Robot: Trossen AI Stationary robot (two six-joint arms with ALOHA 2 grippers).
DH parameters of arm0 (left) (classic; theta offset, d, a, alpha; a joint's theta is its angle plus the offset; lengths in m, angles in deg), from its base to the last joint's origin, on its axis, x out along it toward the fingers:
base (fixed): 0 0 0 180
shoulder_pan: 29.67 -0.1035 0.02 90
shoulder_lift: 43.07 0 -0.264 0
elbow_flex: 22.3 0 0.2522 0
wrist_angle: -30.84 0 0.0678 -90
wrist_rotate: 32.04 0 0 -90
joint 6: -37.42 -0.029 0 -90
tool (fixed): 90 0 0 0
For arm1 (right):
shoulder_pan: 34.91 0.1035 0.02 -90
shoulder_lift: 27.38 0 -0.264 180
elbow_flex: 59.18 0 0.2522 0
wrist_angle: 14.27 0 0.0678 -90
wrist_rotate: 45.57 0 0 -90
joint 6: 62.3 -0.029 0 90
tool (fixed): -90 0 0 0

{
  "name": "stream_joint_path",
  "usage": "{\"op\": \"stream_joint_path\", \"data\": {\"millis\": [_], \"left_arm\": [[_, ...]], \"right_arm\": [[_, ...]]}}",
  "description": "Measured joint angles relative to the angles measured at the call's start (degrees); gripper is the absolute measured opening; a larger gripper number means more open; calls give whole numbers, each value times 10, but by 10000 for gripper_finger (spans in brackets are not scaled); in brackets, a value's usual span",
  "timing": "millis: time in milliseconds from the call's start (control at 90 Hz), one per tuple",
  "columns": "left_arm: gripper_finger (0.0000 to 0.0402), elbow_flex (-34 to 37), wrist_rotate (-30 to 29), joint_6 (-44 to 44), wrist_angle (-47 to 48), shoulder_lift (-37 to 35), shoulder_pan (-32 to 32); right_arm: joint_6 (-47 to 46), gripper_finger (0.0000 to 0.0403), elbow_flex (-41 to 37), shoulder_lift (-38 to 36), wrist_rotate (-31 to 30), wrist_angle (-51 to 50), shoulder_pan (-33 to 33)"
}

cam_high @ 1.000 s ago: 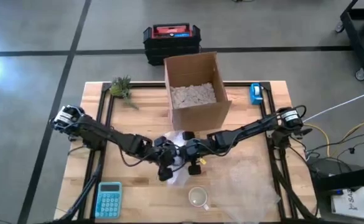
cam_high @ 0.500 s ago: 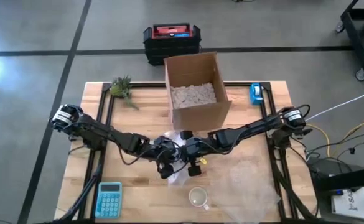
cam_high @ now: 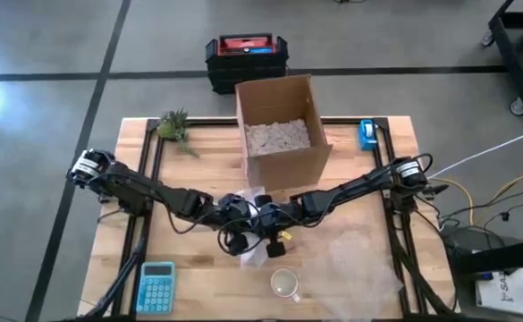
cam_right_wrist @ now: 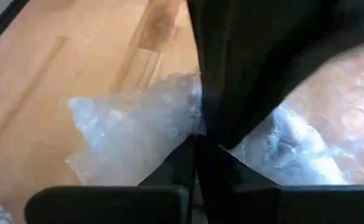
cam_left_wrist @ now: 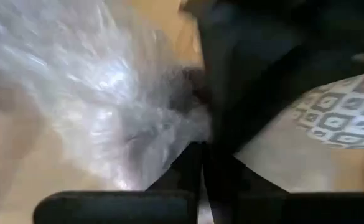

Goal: Wrap mug
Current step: Wrap the purple mug with the left bubble wrap

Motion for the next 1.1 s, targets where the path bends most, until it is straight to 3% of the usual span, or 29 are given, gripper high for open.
{"op": "stream_joint_path", "data": {"millis": [122, 322, 456, 544, 700, 856, 1100], "left_arm": [[1, -22, -52, 0, 87, -32, 7], [0, -7, -250, 90, 220, -60, 8], [0, 27, -296, 89, 145, -40, -3], [0, 47, -272, 26, 27, -19, -16], [0, 62, -171, -80, -117, 26, -18], [0, 62, -84, -89, -122, 44, -15], [0, 76, -65, -56, -127, 66, -14]], "right_arm": [[0, 2, 1, -1, -1, -3, 0], [0, 2, 2, -3, -2, -7, 0], [0, 2, 2, -4, -1, -5, 0], [1, 2, 2, -4, -1, -4, 0], [0, 2, 2, -4, -1, -4, 0], [3, 2, 2, -4, 0, -4, 0], [5, 2, 4, -25, -1, -31, 0]]}}
